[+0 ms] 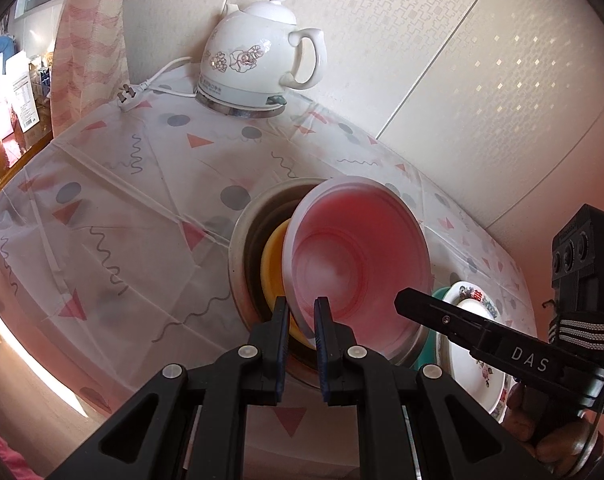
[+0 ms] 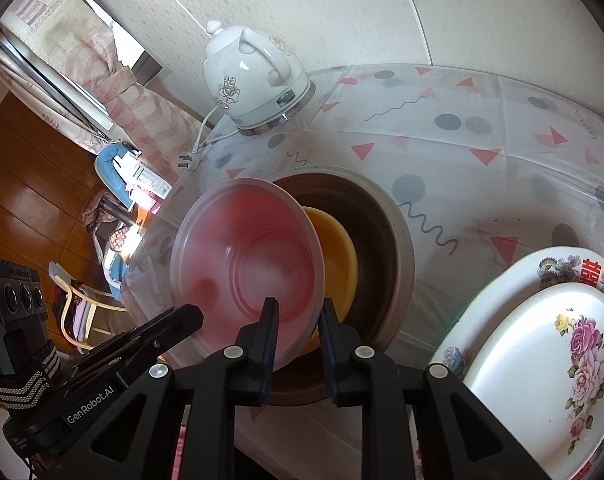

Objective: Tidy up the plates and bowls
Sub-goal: 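Lower the red bowl into the yellow bowl inside the steel bowl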

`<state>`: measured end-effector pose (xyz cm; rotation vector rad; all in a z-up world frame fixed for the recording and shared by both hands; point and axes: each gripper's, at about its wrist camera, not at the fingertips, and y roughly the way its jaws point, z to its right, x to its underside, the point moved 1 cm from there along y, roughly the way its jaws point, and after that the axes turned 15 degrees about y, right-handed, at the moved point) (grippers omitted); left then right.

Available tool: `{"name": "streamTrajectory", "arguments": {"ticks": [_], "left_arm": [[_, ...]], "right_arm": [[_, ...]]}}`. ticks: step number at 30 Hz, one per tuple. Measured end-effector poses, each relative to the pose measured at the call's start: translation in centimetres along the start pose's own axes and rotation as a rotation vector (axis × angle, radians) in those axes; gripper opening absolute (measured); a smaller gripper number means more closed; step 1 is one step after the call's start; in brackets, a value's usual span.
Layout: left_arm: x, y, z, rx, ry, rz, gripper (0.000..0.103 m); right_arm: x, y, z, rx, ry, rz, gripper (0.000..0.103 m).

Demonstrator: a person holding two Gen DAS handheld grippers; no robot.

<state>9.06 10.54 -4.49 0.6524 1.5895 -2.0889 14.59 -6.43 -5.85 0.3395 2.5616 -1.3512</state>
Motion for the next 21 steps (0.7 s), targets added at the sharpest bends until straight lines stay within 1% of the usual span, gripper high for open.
{"name": "streamTrajectory", "arguments": {"ticks": [8,12,17,21], "left_arm": [[0.0,0.9,-0.5,-0.022,-0.006,-0.020,0.012],[0.0,1.2,-0.6,-0.032,-0.007,-0.029,0.013],[-0.1,1.6,-0.7,-0.047,0.005,-0.026,0.013],[-0.1,2.2,-0.4,-0.056,0.022,-0.030,0.013]], "right_arm": [[0.0,-0.1,0.2,0.023,0.001,0.022,0.021],[0.2,0.1,-0.1,0.058,-0.032,0.040,0.021],[0.3,0.4,-0.5,0.112,-0.082,0.060,0.016],[0.3,0.4,-0.6,0.153,-0.114,0.079,0.016]]}}
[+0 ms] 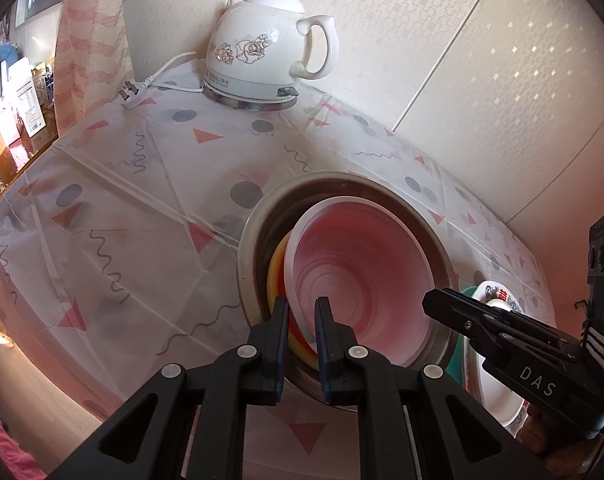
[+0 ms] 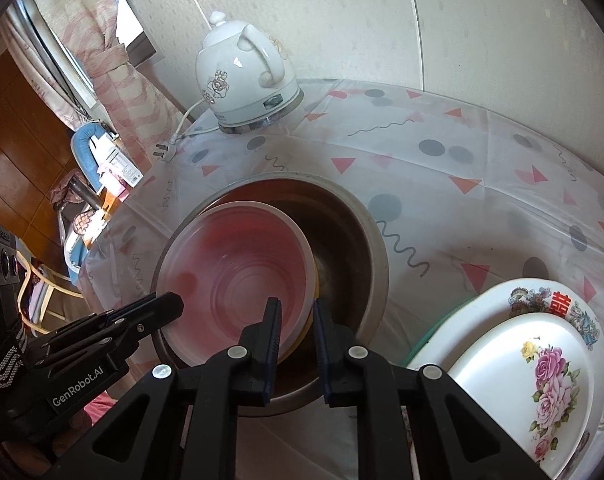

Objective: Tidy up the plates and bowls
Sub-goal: 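Lower the red bowl into the yellow bowl inside the steel bowl, then open the right tool to release the red bowl and lift away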

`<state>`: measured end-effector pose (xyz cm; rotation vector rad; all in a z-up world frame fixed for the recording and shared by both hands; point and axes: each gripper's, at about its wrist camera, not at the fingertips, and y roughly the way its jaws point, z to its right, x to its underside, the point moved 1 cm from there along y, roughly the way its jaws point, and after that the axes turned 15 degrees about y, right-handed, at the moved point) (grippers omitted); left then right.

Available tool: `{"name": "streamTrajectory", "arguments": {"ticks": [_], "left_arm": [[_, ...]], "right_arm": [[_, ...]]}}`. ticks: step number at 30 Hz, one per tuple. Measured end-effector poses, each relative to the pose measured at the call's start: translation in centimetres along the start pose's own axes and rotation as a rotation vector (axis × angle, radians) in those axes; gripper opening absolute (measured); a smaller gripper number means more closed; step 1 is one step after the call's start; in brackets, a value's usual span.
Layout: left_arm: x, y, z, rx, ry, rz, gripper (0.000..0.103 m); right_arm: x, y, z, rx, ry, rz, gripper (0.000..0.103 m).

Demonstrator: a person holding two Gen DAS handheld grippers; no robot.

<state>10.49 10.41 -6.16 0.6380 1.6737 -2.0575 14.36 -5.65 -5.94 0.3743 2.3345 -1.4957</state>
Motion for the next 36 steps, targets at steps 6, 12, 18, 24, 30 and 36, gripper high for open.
{"name": "streamTrajectory", "arguments": {"ticks": [6,12,18,24,30,36], "left_arm": [[0.0,0.4,0.4,-0.019,0.027,0.004,0.013],[-0.2,0.6,0.7,-0.026,0.046,0.008,0.013],[-0.4,0.8,1.0,-0.033,0.064,0.011,0.013],[-0.5,1.0,1.2,-0.054,0.076,0.011,0.013],[-0.6,1.1,1.4,-0.073,0.082,0.010,0.015],[-0.1,0.7,1.4,-0.091,0.080,0.017,0.019]], "right_arm": [[0.0,0.2,0.4,0.034,-0.011,0.006,0.016],[0.0,0.3,0.5,0.045,-0.018,0.012,0.016],[0.0,0.3,0.7,0.057,-0.019,0.021,0.014],[0.0,0.2,0.7,0.055,-0.015,0.025,0.016],[0.1,-0.3,0.8,0.030,-0.001,0.035,0.021],[0.4,-0.9,1.1,0.015,0.013,0.050,0.021]]}}
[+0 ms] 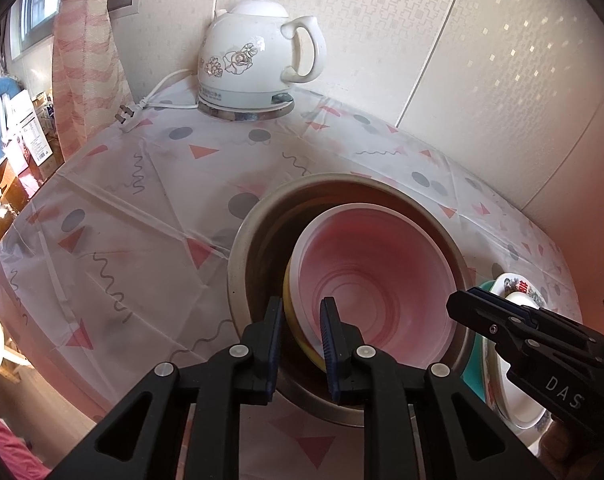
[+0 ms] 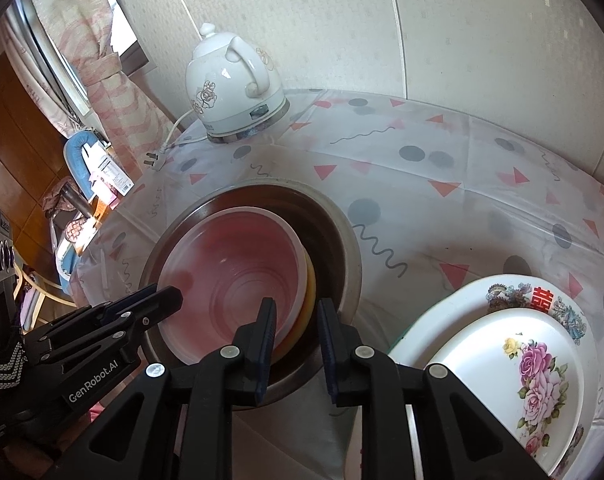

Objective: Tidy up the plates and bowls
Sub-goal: 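Open the right tool to release the red bowl and lift away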

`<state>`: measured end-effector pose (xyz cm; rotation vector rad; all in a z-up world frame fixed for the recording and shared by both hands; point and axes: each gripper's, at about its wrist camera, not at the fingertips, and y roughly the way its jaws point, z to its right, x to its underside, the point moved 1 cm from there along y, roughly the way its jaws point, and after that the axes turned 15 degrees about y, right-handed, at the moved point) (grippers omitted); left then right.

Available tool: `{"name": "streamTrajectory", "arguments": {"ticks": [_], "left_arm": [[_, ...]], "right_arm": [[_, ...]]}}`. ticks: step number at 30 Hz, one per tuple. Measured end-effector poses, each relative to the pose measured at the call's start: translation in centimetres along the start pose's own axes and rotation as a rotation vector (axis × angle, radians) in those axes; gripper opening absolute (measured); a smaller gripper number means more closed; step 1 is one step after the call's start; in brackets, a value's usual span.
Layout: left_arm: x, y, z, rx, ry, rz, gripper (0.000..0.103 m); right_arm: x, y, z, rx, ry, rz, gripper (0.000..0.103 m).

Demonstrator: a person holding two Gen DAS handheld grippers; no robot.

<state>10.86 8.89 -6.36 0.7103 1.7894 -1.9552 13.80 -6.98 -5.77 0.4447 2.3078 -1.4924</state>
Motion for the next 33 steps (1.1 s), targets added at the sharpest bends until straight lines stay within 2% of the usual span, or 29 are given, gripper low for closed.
{"name": "streamTrajectory", "arguments": {"ticks": [17,33], "left_arm": [[1.2,-2.4,-1.5,-0.039,-0.016,0.046,0.025],[3.5,-2.6,-4.1,-0.043,-0.083,0.030,0.025]], "right_arm": [[0.7,-1.1,1.7,-0.001,0.056,0.007,0.022],[0.6,-0.5,2.0,-0.002,0.078,-0.008,0.026]]}}
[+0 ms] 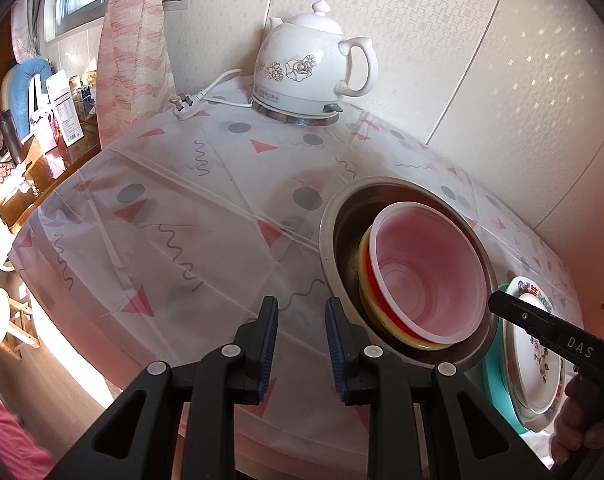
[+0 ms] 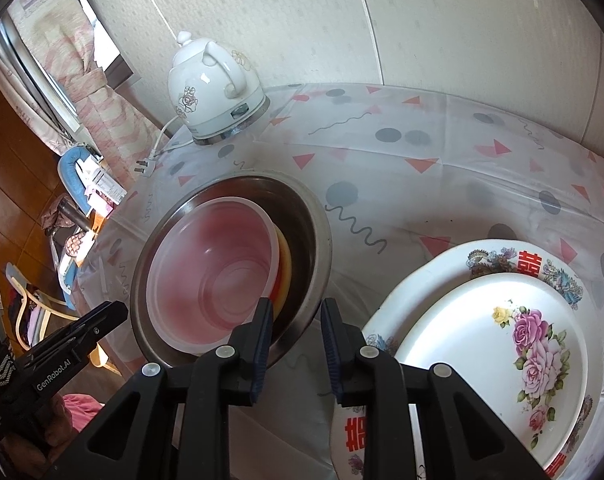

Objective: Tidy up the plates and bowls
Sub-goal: 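Open the right tool to release the red bowl and lift away, then grasp the steel bowl rim with the left tool while the right tool grasps the opposite rim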

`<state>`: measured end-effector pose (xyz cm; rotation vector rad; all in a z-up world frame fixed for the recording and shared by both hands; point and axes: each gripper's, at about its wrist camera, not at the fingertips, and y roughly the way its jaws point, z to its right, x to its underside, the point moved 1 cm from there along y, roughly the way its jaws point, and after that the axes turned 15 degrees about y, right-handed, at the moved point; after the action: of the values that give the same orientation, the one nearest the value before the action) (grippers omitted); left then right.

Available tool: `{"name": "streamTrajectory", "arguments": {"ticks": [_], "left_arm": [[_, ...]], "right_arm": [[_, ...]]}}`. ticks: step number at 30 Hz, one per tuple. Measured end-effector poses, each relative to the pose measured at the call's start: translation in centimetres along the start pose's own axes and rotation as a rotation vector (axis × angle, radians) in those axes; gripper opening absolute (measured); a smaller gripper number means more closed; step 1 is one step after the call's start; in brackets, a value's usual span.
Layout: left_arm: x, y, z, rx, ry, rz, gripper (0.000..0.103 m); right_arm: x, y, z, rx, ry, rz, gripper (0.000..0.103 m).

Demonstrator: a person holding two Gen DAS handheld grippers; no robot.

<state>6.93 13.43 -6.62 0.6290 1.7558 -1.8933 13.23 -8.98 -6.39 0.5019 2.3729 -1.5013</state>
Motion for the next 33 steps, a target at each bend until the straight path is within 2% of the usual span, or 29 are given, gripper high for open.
{"name": "streamTrajectory", "arguments": {"ticks": [9,13,19,23,29,33], "left_arm": [[0.3,0.4,-0.6,0.034,-0.019,-0.007,0.025],[0.2,0.6,-1.0,0.077,-0.052,-0.010,0.025],[-0.3,0.5,-1.1,0.092,-0.066,0.004,0.025],[-0.6,0.5,-1.5,0.132,-0.094,0.014,0.026],[-1.2,0.6,-0.3,0.149,-0.040,0.035,0.026],[-1.5,1.3,0.6,0.129,0.010,0.026,0.026]], "right_arm": [[-0.6,0.2,1.1,0.009,0.032,0.002,0.026],[-1.1,0.2,1.7,-0.004,0.058,-0.007,0.026],[-1.8,0.5,1.4,-0.023,0.054,-0.014,0.026],[-1.8,0.9,1.1,-0.020,0.039,-0.024,0.026],[-1.8,1.5,1.2,0.001,0.024,-0.042,0.026],[-1.7,2.0,0.6,0.008,-0.012,-0.063,0.026]]}}
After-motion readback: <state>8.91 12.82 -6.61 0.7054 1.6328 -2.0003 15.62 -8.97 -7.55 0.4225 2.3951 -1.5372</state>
